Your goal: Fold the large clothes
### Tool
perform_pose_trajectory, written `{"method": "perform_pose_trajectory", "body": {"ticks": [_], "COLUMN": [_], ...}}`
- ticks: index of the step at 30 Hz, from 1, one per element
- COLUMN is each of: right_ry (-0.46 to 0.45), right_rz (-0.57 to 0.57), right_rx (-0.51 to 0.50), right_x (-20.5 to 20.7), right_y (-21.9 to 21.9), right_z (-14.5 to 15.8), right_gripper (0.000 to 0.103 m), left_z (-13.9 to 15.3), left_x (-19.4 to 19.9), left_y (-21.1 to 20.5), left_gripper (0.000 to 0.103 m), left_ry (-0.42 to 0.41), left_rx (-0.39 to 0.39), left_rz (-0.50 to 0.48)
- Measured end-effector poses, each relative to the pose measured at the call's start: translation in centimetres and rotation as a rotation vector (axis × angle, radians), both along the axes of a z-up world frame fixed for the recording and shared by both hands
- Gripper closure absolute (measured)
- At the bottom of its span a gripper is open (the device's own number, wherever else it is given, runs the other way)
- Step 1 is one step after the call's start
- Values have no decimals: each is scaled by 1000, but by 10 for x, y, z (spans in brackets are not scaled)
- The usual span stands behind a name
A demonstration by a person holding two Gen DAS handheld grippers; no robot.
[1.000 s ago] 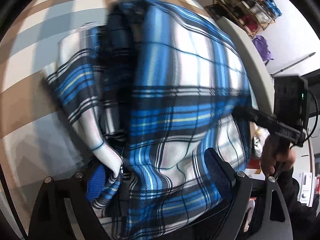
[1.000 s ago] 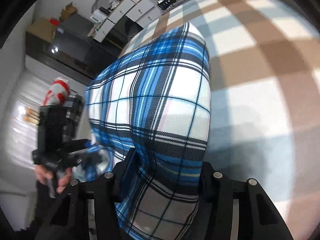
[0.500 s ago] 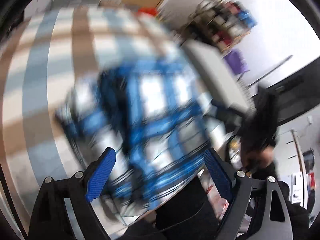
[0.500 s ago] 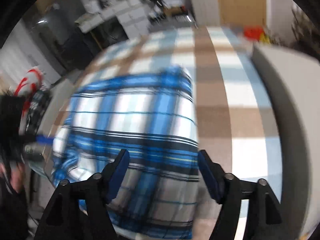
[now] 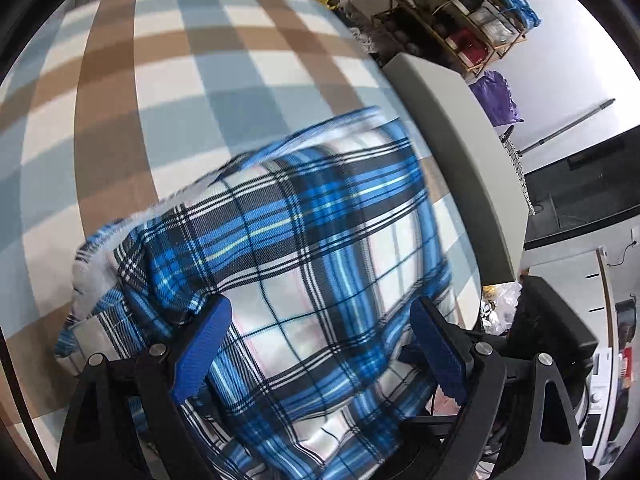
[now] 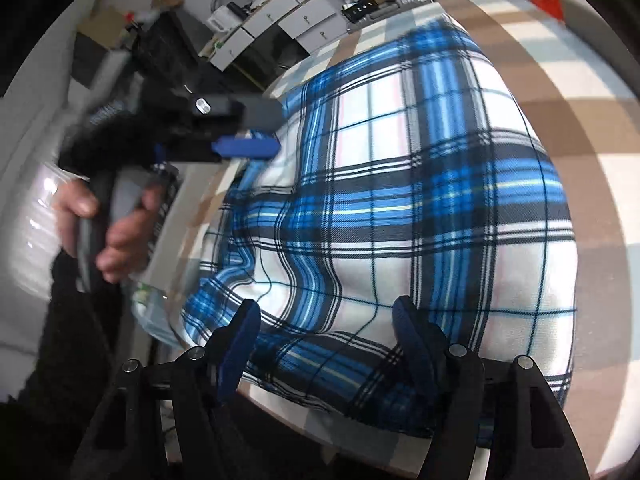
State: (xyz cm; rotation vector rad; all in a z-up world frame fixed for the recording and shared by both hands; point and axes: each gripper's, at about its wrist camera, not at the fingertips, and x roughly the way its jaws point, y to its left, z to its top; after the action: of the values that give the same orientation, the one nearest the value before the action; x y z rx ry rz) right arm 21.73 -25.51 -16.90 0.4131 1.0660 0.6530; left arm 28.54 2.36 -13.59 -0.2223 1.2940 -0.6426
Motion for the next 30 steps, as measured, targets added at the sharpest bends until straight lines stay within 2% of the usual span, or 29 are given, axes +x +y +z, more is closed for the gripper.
{"method": "perform_pose_trajectory", "body": {"ticks": [3,5,7,9,11,14,18,20,22,25,28,30], "right_ry": [21,20,15,27,40,22,63,72,71,46,42,64], "right_rz": [5,9,11,15,35,42,57,53,52,60,89,92], "right_rx": [24,28,18,0,29,44,20,7,7,-14,-76,-51], "right_x": [6,8,10,7,2,-1,3,2,2,0,-9,-11], "right_y": [-3,-3,-3,-2,-1,3,15,18,20,30,40,31], "right_z": [-2,-3,-1,3,9,17,3,1,1,1,12,23], "right_gripper": [33,32,32,33,31,16,14,14,10,2,3,4], "left_z": [-8,-1,8,29,42,39,3,-10,-11,-13,-6,3], "left_x": [1,-1,-5,-13,-22,-24,-15,-13,-15,-15,-26,-39], "left_y": [10,21,25,17,6,-2,-3,2,9,18,35,42], "left_gripper": [15,16,16,16,16,16,16,16,12,10,10,10], "left_ry": [9,19,29,-10,-55,-65,5,19,26,55,89,74], "left_rx": [-54,-90,-81,-54,-39,-35,9,-23,-74,-136,-168,-184], "left_rz": [4,23,43,33,-9,-25,23,46,71,109,173,184]}}
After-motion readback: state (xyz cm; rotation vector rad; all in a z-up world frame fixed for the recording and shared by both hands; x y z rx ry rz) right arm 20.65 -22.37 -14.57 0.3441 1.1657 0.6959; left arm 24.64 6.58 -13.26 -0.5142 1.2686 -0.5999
